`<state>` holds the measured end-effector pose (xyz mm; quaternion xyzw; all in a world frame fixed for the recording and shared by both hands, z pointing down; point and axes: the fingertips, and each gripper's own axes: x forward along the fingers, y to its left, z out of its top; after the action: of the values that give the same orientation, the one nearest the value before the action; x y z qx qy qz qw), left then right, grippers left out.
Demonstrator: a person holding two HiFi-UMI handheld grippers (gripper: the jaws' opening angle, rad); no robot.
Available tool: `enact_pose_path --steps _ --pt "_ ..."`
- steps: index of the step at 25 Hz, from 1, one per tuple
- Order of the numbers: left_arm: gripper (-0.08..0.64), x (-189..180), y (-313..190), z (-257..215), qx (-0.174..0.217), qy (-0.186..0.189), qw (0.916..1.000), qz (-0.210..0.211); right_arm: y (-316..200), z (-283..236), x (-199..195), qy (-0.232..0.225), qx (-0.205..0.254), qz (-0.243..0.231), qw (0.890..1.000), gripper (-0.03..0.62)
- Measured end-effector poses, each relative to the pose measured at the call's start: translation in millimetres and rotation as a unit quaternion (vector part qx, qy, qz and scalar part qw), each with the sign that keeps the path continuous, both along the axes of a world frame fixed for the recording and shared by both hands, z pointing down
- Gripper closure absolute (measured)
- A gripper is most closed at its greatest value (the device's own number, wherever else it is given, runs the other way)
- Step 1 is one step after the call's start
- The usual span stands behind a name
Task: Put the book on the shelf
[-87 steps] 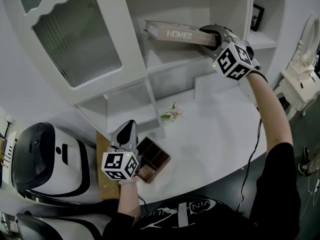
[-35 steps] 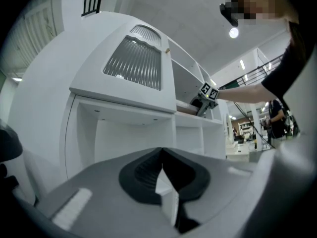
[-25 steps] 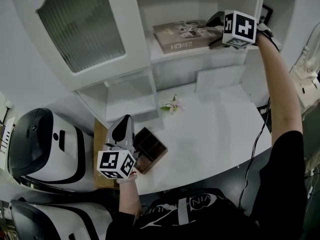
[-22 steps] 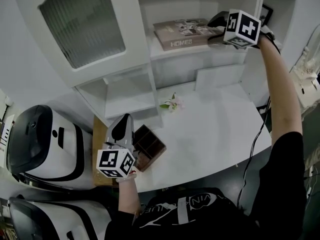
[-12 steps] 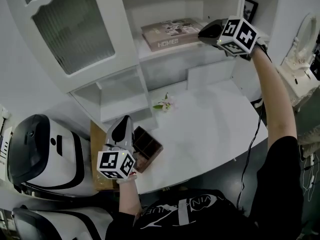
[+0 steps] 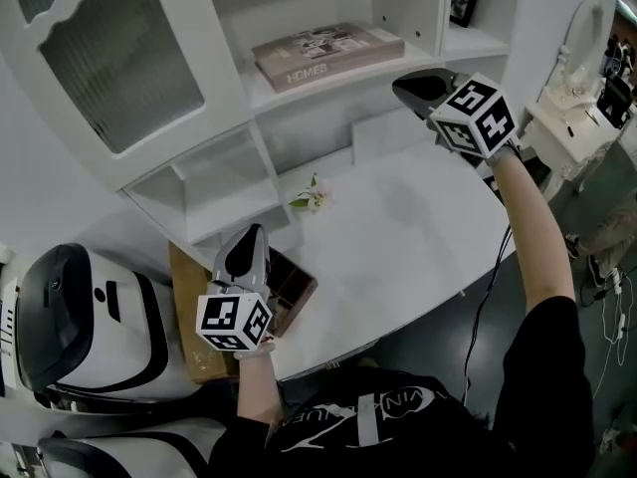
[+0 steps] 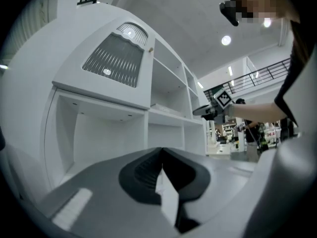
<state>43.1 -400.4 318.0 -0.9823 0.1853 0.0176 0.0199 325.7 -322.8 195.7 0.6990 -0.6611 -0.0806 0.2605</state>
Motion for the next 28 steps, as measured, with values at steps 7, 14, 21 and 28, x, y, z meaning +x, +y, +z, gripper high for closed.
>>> enact_pose_path --steps 7,14,21,28 --pt "0.56 -3.8 11.8 8.0 -0.002 -0.003 0.9999 0.01 52.1 22.5 -25.8 -0.056 0.079 0.053 0.994 0.586" --pt "0.56 -4.5 23.7 12.5 0.006 0.002 0.9997 0.022 83.3 41.7 -59.3 -0.095 0.127 0.076 0.984 0.586" --pt "0.56 -9.8 32.2 13.5 0.019 0.003 0.9996 0.023 101.9 60.0 -89.4 -0.165 0.167 0.073 0.969 0.586" --pt "0.56 -23.6 35.5 6.5 0.035 0.007 0.9993 0.01 109.1 80.3 -114.4 -0.212 0.189 0.078 0.956 0.586"
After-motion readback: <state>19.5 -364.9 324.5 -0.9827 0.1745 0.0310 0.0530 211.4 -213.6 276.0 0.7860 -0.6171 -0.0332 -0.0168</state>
